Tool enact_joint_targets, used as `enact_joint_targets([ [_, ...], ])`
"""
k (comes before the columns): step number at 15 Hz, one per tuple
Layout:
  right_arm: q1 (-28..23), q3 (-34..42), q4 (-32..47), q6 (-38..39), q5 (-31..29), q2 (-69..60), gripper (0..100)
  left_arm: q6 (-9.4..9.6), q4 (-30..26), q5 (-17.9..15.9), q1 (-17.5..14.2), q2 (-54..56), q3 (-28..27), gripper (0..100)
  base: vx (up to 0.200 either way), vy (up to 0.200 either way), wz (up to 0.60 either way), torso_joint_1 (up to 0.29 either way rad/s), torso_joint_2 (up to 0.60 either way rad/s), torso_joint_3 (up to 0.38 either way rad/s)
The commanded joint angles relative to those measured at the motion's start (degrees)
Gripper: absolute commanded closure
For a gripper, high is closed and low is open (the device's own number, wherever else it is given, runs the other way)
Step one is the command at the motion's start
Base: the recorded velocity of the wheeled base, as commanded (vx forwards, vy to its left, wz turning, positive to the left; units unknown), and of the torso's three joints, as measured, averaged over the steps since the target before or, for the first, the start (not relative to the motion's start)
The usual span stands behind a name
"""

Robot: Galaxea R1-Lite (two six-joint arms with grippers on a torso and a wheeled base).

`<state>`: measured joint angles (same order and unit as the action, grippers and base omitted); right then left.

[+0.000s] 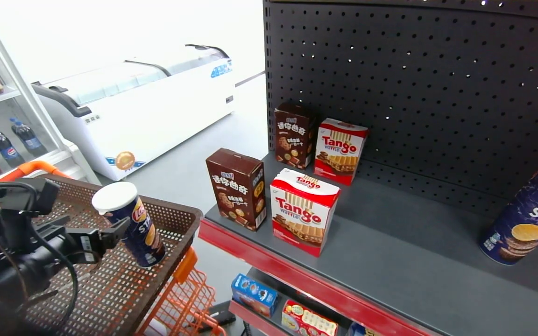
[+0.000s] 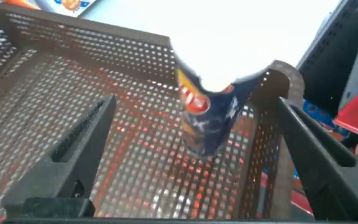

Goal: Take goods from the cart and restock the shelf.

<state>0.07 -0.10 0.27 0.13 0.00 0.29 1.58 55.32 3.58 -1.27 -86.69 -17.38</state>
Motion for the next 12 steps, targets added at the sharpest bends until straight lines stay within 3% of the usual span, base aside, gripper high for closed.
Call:
enact_joint_targets([
  [1,0.0,0.0,0.0,0.0,0.0,0.1,0,0.79,8.2,0.2,1.5,-15.4,-1.9,0,0.0,0.0,0.0,0.0,0.0,0.0],
  [4,0.0,0.0,0.0,0.0,0.0,0.1,0,0.79,16.6,0.4,1.5,-22.0,-4.9,0,0.0,0.0,0.0,0.0,0.0,0.0],
  [7,0.0,0.0,0.0,0.0,0.0,0.1,0,0.79,20.7,0.4,1.4,-25.5,-5.6,0,0.0,0.0,0.0,0.0,0.0,0.0],
  [12,0.0,0.0,0.0,0.0,0.0,0.1,0,0.79,21.6,1.5,1.0,-28.5,-8.3,0,0.0,0.0,0.0,0.0,0.0,0.0],
])
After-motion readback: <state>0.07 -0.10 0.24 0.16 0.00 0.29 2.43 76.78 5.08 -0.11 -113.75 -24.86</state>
